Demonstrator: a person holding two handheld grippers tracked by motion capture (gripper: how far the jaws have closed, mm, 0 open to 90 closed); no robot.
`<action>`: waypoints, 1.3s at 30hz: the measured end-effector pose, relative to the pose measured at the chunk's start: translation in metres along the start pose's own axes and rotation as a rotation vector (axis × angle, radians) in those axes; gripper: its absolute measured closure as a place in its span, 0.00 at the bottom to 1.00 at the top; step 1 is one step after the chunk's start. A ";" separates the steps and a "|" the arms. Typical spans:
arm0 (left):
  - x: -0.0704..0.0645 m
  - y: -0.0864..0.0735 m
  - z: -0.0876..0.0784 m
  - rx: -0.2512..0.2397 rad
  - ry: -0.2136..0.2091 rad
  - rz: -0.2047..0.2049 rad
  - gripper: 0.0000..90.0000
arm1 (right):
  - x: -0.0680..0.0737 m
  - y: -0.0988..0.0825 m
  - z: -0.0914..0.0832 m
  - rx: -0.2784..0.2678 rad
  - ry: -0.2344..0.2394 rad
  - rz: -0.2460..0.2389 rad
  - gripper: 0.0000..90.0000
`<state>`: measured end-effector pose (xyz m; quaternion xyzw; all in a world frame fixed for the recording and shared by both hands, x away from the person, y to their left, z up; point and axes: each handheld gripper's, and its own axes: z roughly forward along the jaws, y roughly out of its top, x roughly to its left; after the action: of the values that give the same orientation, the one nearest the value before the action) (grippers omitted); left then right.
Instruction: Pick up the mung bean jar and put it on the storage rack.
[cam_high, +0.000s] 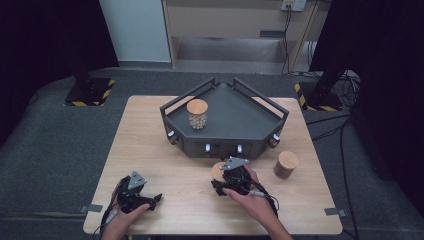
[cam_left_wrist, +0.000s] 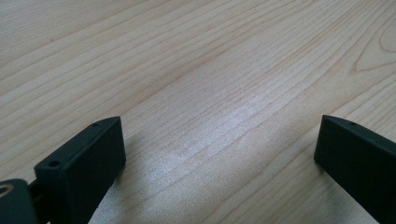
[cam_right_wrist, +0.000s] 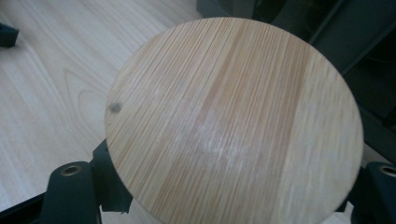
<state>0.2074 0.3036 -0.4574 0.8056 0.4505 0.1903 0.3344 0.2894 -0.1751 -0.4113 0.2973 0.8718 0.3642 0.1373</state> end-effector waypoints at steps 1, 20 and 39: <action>0.000 0.000 0.000 0.000 0.000 0.000 0.01 | 0.001 0.000 -0.001 0.001 0.003 -0.003 0.28; 0.000 0.000 0.000 0.000 0.000 0.000 0.00 | -0.002 0.001 -0.008 0.020 0.026 -0.001 0.28; 0.000 0.000 0.000 0.000 0.000 0.000 0.00 | -0.016 0.017 -0.016 0.043 0.059 -0.023 0.28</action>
<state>0.2075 0.3037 -0.4573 0.8057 0.4506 0.1900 0.3343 0.3012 -0.1843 -0.3876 0.2792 0.8865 0.3525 0.1092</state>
